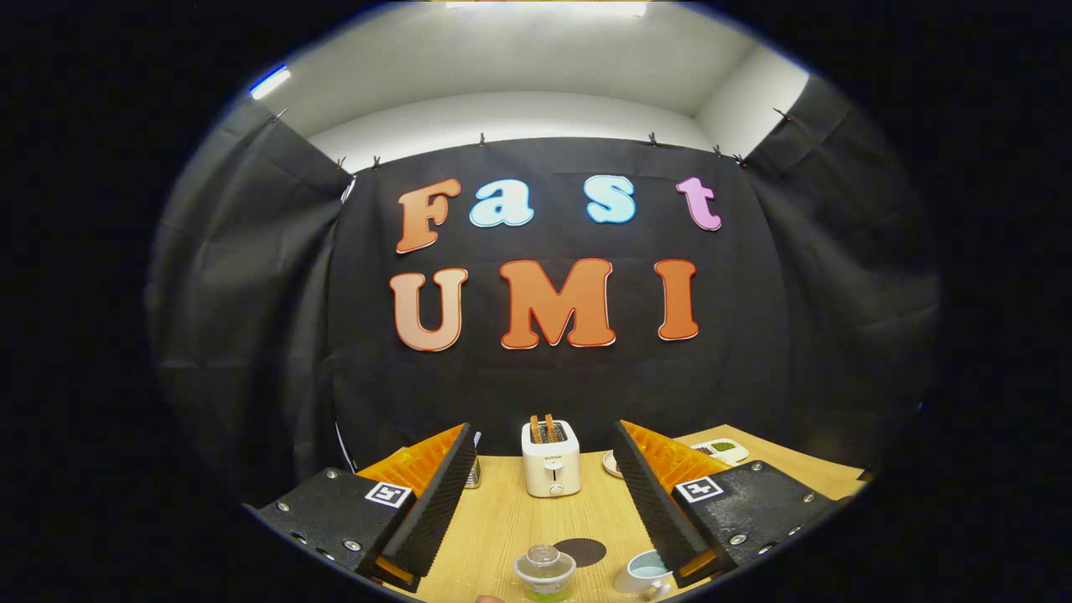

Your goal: Take the bottle from table, then pour the juice into the cup, finally place the bottle on the coaster

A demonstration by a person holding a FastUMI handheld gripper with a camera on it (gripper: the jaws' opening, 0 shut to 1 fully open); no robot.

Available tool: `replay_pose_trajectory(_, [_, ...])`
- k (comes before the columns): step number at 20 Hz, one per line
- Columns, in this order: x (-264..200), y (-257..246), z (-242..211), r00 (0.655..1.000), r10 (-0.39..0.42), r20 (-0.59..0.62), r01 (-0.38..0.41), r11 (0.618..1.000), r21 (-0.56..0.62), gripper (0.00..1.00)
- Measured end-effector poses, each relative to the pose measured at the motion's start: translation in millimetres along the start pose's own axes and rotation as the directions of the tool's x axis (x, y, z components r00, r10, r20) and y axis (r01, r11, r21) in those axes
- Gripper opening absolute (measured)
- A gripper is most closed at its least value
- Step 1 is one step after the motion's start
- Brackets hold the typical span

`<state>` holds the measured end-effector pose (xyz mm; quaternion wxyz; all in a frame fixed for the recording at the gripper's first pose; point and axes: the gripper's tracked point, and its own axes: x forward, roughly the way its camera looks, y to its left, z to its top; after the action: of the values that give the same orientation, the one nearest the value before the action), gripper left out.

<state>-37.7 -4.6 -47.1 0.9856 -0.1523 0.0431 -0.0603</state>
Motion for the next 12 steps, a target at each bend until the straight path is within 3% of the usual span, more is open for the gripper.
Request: replay_pose_trajectory(12, [-9,-3,-115,0.979,-0.051,-0.196,0.047,0.999,-0.023,0.99])
